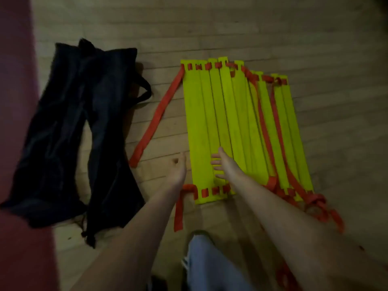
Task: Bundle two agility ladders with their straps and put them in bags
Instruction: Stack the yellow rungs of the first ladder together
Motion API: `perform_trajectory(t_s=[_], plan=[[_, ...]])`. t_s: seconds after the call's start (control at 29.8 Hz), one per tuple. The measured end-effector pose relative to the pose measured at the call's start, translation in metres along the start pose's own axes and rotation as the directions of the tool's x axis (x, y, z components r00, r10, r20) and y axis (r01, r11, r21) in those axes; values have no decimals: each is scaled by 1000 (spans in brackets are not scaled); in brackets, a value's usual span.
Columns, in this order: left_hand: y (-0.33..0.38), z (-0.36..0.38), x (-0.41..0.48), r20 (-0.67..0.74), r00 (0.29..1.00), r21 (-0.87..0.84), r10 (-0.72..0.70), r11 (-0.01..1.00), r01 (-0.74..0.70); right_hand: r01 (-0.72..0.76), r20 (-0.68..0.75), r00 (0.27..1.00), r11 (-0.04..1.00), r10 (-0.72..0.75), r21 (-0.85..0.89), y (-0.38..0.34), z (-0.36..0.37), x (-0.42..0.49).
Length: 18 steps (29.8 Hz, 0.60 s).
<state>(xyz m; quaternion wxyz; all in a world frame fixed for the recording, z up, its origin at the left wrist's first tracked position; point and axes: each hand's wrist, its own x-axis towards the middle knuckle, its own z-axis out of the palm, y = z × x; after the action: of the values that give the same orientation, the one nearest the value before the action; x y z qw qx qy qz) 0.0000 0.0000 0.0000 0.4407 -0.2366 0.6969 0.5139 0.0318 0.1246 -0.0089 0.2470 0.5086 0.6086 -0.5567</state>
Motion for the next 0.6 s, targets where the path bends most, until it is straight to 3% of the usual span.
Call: perform_trajectory(t_s=[0.07, 0.2, 0.34, 0.47, 0.6], plan=[[-15, 3, 24, 36, 999, -35, 20, 999, -18, 57, -44, 997, 997, -60, -58, 2, 12, 21], [-51, 7, 58, 100, 991, -24, -84, 996, 87, 64, -161, 981, 968, -105, -242, 23, 43, 67], [-49, 9, 72, 145, 988, -107, -56, 992, 72, 24, -214, 964, 852, -158, -522, 37, 52, 78], [-53, 25, 91, 174, 985, -122, -17, 992, 39, 177, -205, 929, 854, -309, -489, 52, 61, 79], [-48, 24, 88, 169, 985, -167, -17, 985, 46, 189, -238, 932, 926, -274, -327, 48, 63, 80]])
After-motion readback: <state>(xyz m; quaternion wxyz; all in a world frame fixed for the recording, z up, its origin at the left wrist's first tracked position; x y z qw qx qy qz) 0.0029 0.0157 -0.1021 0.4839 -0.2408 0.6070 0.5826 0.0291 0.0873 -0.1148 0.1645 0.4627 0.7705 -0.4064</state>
